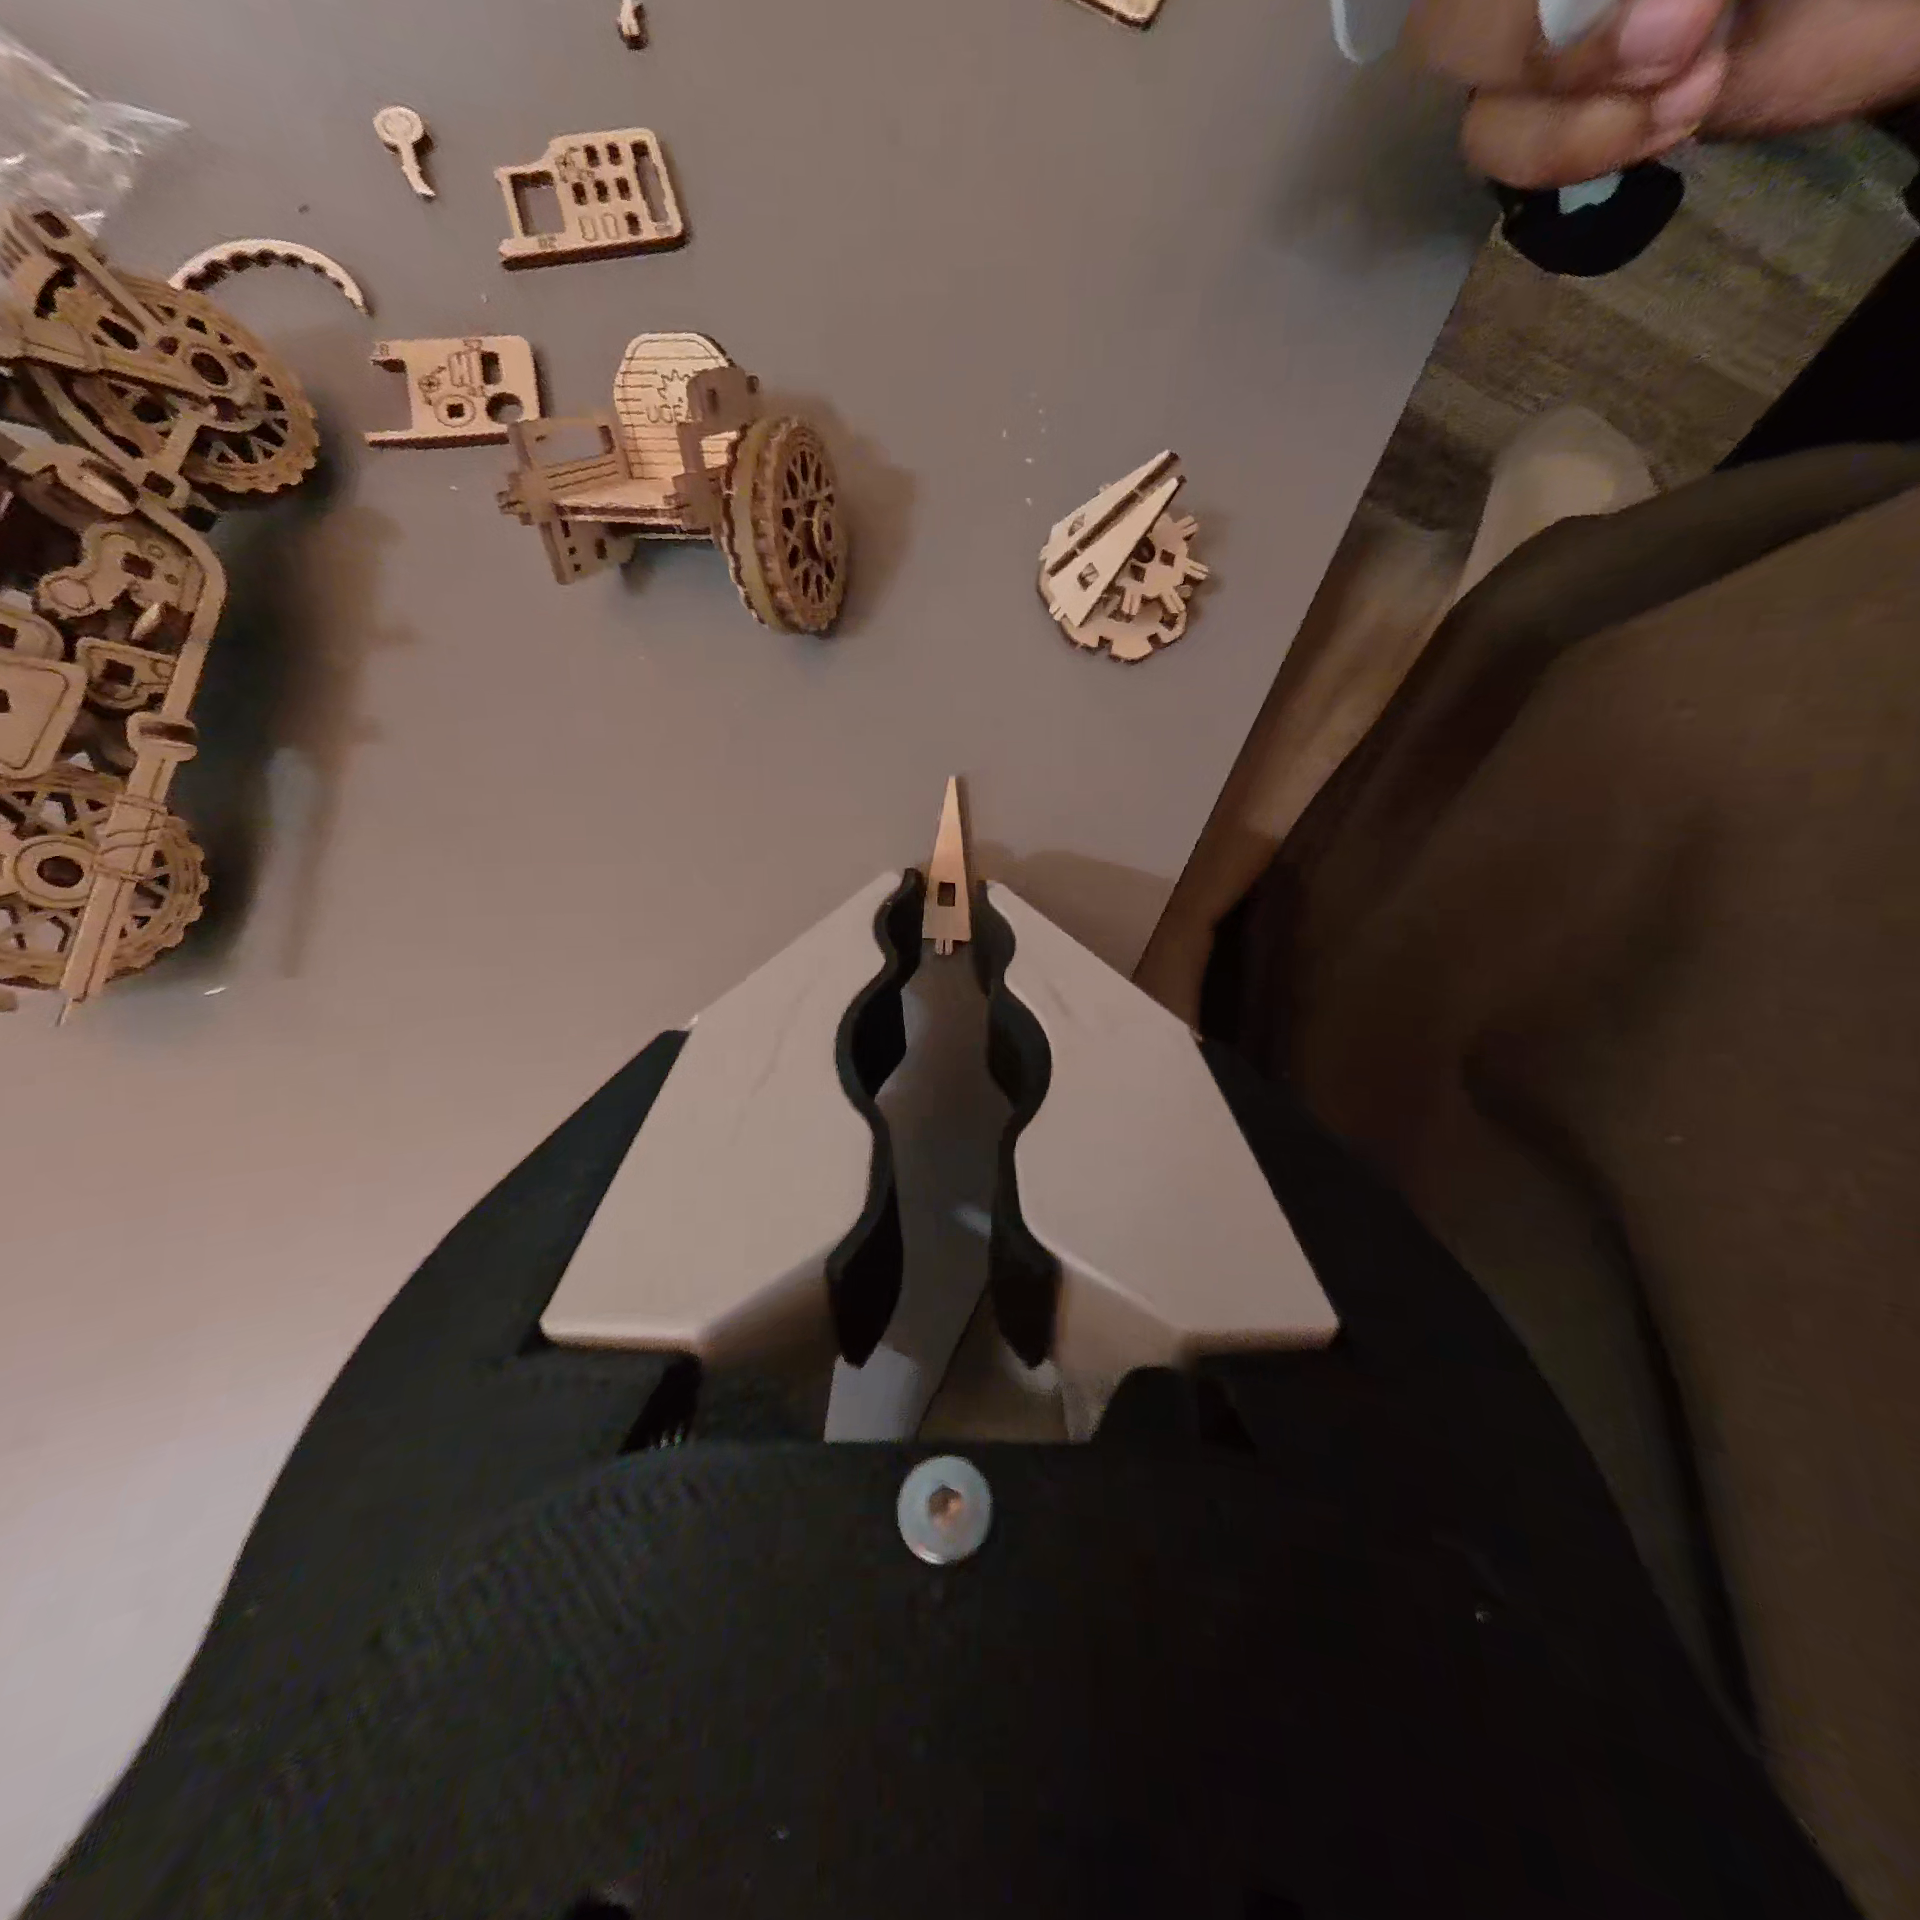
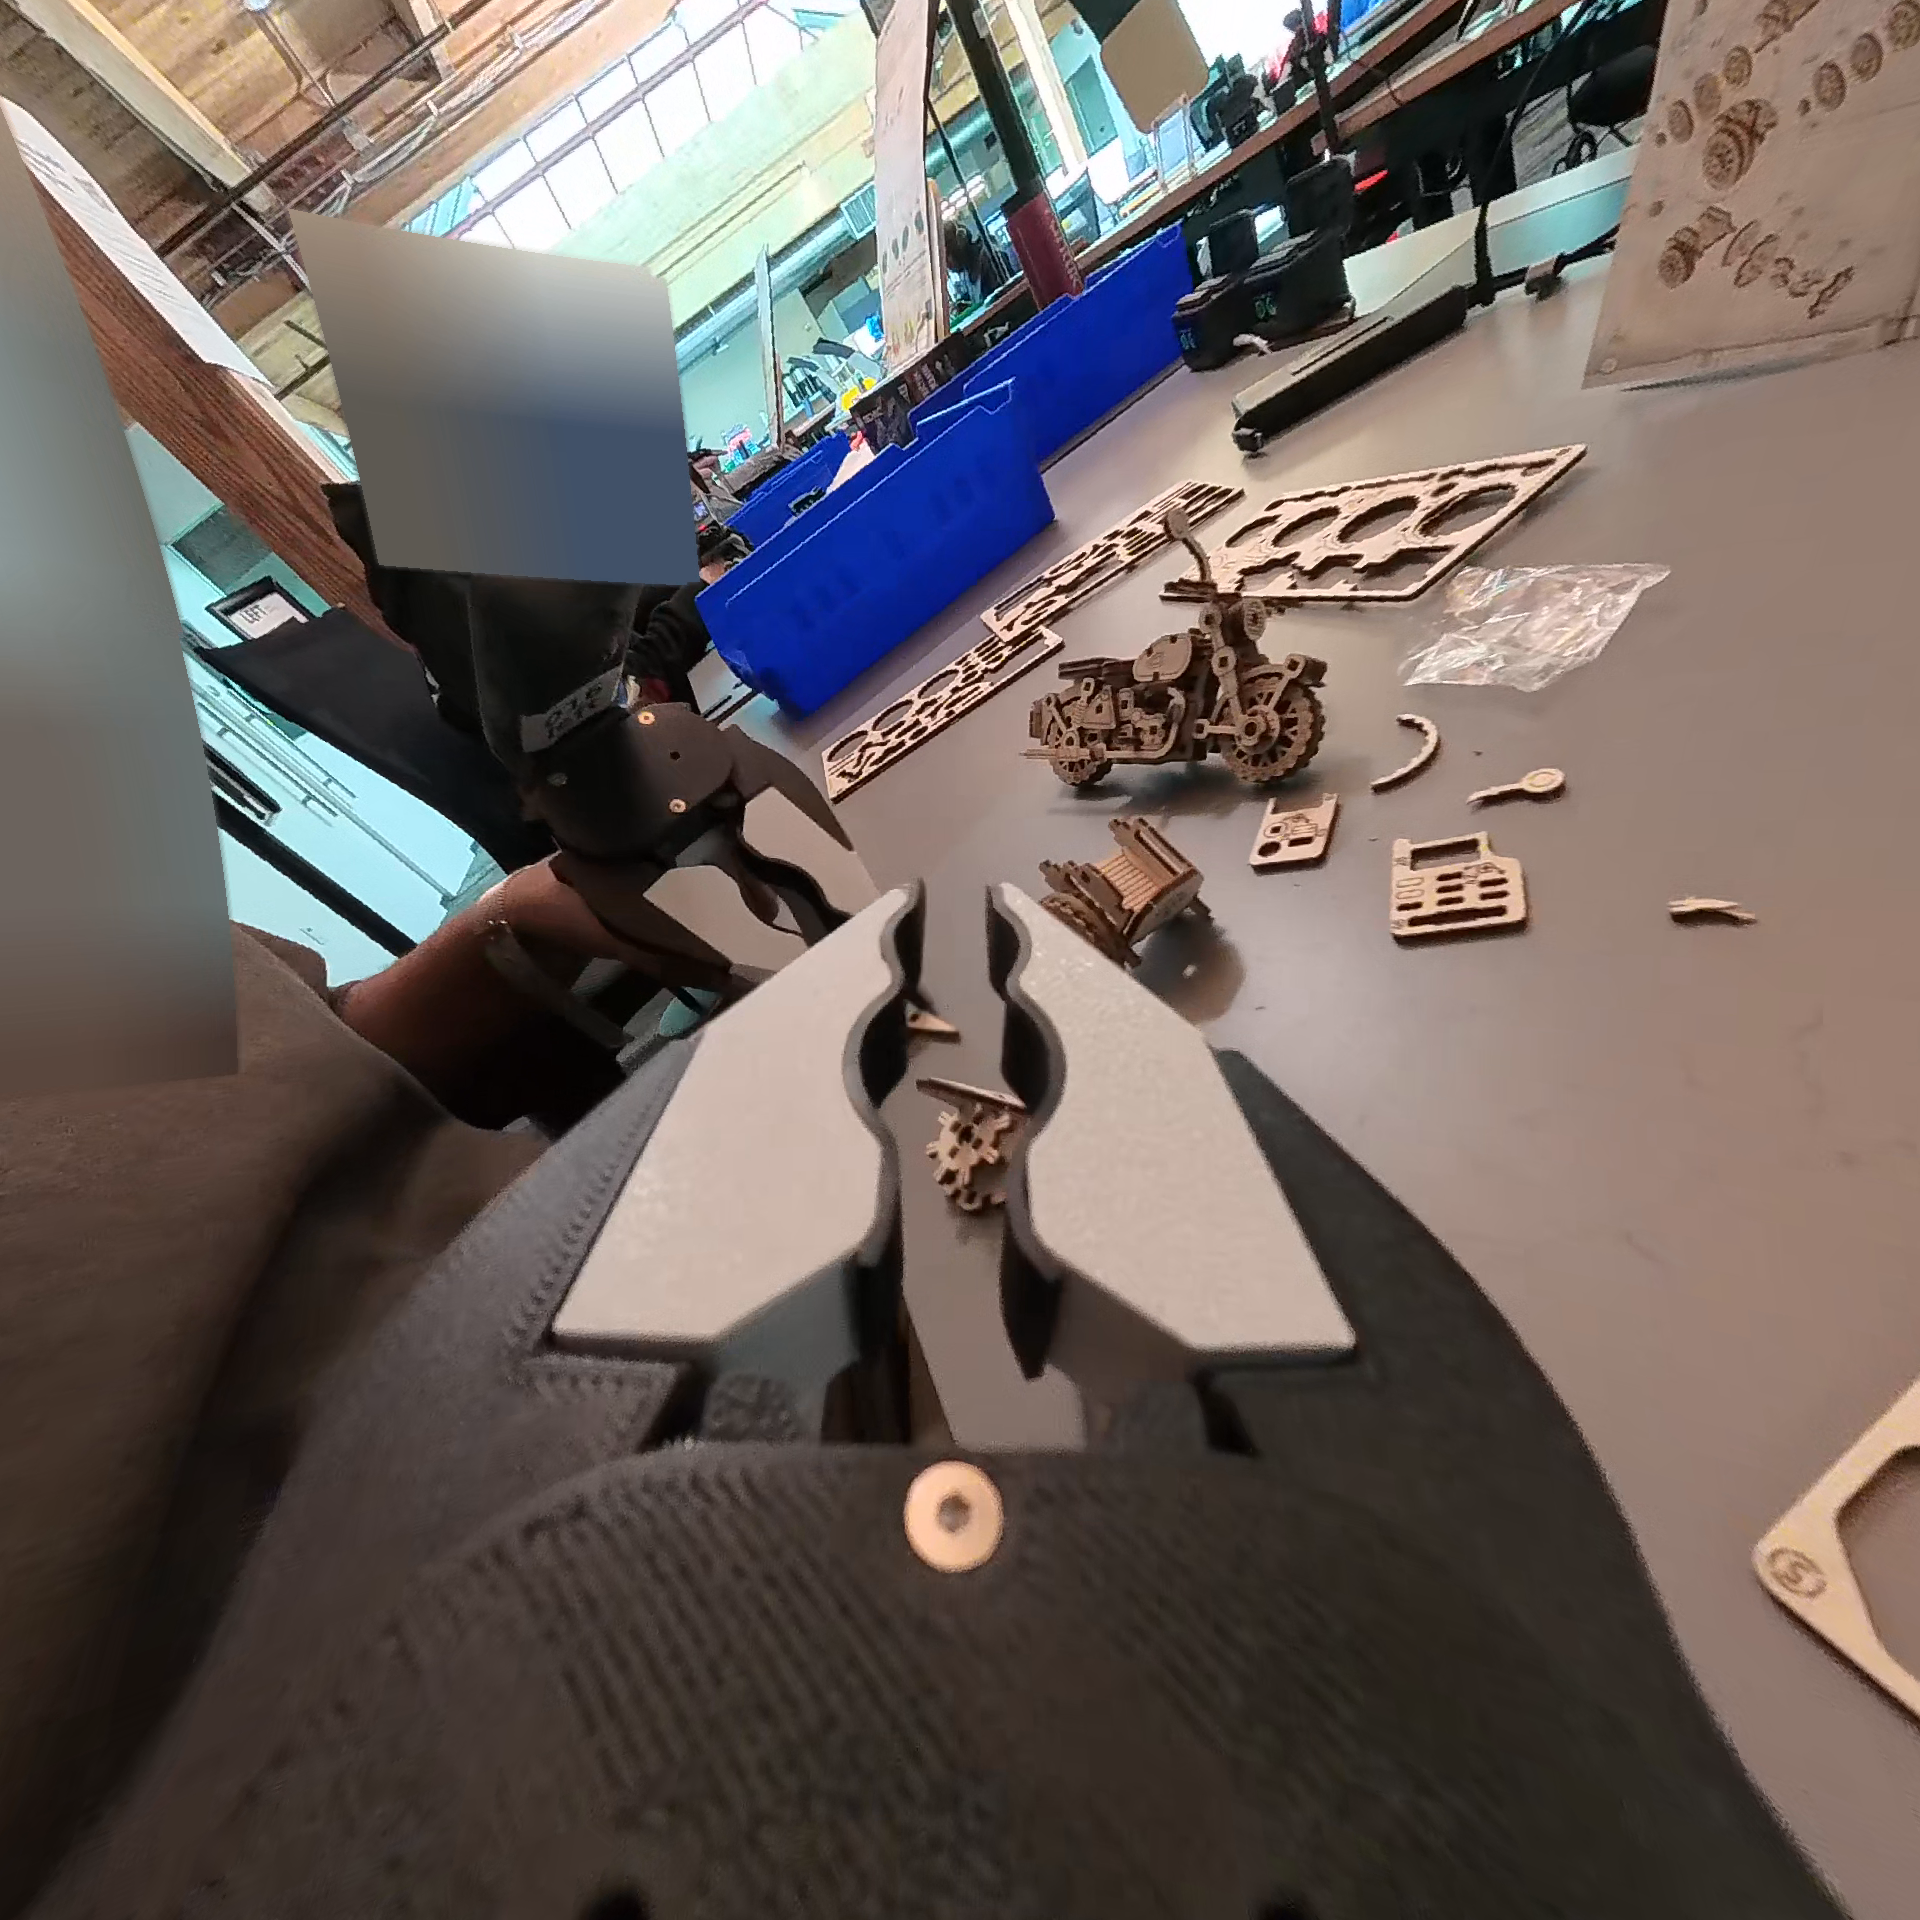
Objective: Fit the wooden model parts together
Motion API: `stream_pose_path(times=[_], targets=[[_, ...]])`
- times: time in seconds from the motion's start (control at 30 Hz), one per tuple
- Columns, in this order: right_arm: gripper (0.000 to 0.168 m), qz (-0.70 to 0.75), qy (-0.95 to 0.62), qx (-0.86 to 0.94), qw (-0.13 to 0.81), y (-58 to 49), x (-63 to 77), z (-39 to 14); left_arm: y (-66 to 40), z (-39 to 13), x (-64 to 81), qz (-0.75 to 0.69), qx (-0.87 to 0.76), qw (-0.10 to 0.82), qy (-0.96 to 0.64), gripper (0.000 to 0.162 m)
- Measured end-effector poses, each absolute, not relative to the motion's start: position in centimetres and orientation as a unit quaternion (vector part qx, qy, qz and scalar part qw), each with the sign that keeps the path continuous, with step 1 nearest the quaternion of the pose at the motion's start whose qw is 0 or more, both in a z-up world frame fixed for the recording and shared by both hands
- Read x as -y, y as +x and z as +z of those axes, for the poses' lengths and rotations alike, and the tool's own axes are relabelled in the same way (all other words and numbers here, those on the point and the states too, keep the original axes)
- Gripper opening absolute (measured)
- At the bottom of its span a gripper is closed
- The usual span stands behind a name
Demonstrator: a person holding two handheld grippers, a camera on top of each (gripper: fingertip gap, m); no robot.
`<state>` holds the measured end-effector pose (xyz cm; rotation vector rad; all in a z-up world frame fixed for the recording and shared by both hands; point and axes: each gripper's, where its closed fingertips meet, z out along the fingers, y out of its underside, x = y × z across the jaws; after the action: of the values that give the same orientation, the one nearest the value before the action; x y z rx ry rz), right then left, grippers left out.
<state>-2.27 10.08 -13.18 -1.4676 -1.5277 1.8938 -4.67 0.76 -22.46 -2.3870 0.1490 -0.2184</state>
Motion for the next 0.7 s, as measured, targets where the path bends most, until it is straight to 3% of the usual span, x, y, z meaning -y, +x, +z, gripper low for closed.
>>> stream_pose_path(times=[0.03, 0.43, 0.7], targets=[[0.01, 0.659, -0.51, 0.532, 0.149, -2.3, -10.1, -13.2, -4.6, -22.5, -0.7, -0.085, -0.061, 0.36, -0.927, 0.005], [0.023, 0.612, -0.495, 0.606, 0.111, -0.7, -5.6, -14.1, -0.5, -16.2, -3.4, -0.12, -0.095, 0.532, -0.833, 0.005], [0.024, 0.615, -0.5, 0.608, 0.042, 0.8, -2.7, -14.4, 2.3, -14.5, -3.3, -0.088, -0.168, 0.578, -0.794, 0.005]])
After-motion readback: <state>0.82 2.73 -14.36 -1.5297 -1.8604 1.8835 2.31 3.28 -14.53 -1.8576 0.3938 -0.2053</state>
